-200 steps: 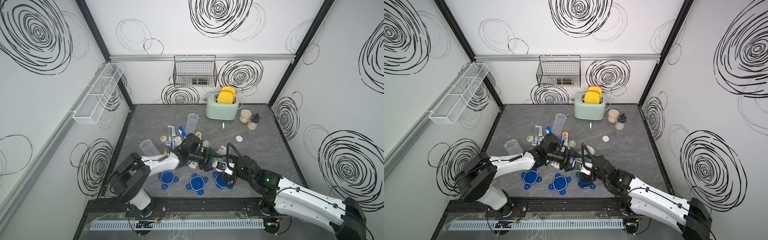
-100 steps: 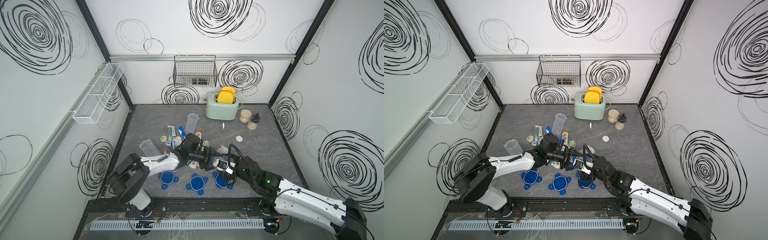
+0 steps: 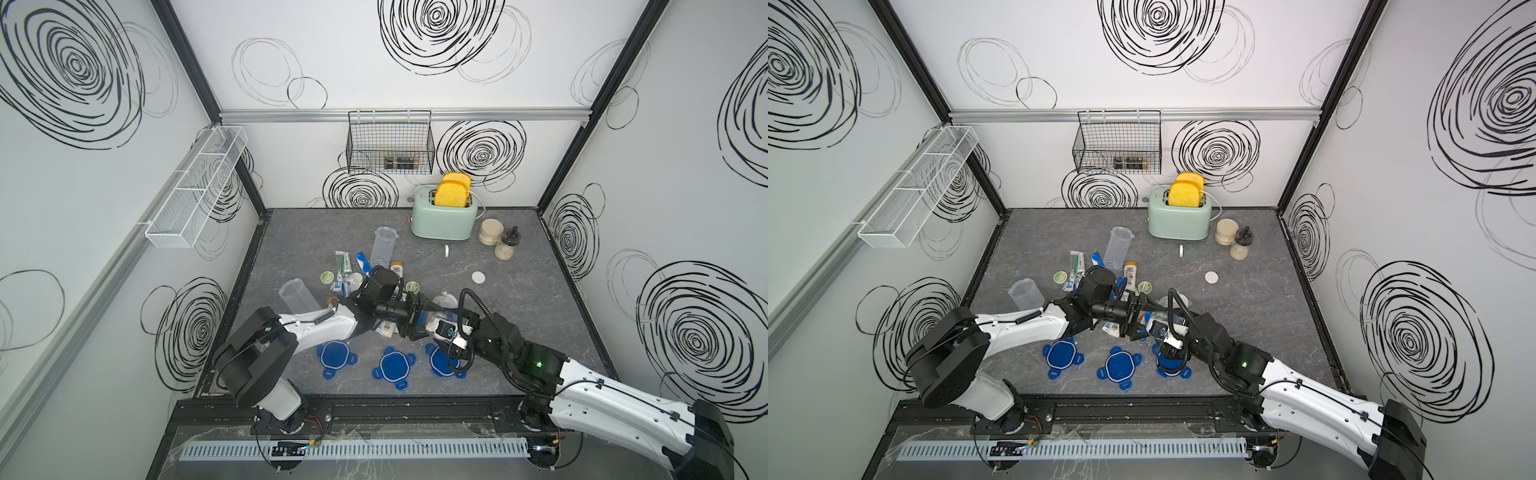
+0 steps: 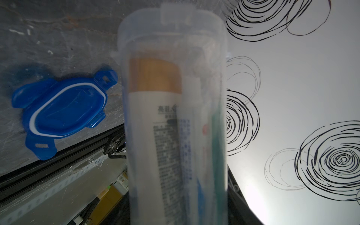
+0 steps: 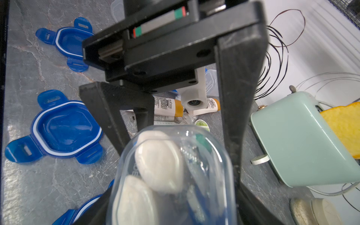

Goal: Take out toiletry kits
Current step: 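Pour the toiletry kits out of the container.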

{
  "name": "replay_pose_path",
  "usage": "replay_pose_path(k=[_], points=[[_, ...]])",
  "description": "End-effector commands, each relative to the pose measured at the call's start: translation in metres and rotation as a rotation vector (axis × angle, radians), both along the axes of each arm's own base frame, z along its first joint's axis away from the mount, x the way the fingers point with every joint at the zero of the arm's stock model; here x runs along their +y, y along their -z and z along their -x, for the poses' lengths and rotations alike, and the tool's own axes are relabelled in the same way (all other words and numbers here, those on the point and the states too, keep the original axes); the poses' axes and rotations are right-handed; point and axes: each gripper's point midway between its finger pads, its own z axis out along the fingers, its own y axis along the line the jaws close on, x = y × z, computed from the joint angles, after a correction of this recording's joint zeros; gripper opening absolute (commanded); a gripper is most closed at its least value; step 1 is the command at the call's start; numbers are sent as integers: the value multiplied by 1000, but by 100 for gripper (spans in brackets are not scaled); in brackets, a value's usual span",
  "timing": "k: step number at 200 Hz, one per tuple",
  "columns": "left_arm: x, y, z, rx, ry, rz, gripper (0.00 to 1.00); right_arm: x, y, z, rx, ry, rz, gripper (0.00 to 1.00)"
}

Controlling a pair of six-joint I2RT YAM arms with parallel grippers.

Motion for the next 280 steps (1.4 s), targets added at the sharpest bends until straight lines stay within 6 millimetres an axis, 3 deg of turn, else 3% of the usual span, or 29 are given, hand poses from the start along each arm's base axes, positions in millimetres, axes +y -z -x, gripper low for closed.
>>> replay_pose_path(k=[1, 34, 102, 124, 157, 185, 220, 280], points=[[1, -29, -6, -153, 25, 85, 14, 4, -15, 0, 33, 26, -117, 76], [4, -26, -9, -157, 15, 74, 14, 4, -16, 3, 26, 13, -119, 88], [6, -23, -12, -163, 1, 66, 13, 0, -22, -2, 138, 119, -242, 90], [9, -20, -16, -168, -17, 53, 13, -6, -29, -10, 254, 254, -363, 93], [9, -15, -19, -171, -33, 39, 13, -17, -47, -19, 547, 516, -686, 95], [10, -15, -23, -180, -63, 32, 12, -7, -46, -16, 754, 584, -832, 93], [10, -17, -28, -189, -90, 19, 12, 11, -32, -14, 926, 646, -890, 92], [5, -12, -26, -191, -95, 7, 12, 32, -17, -20, 954, 741, -792, 93]])
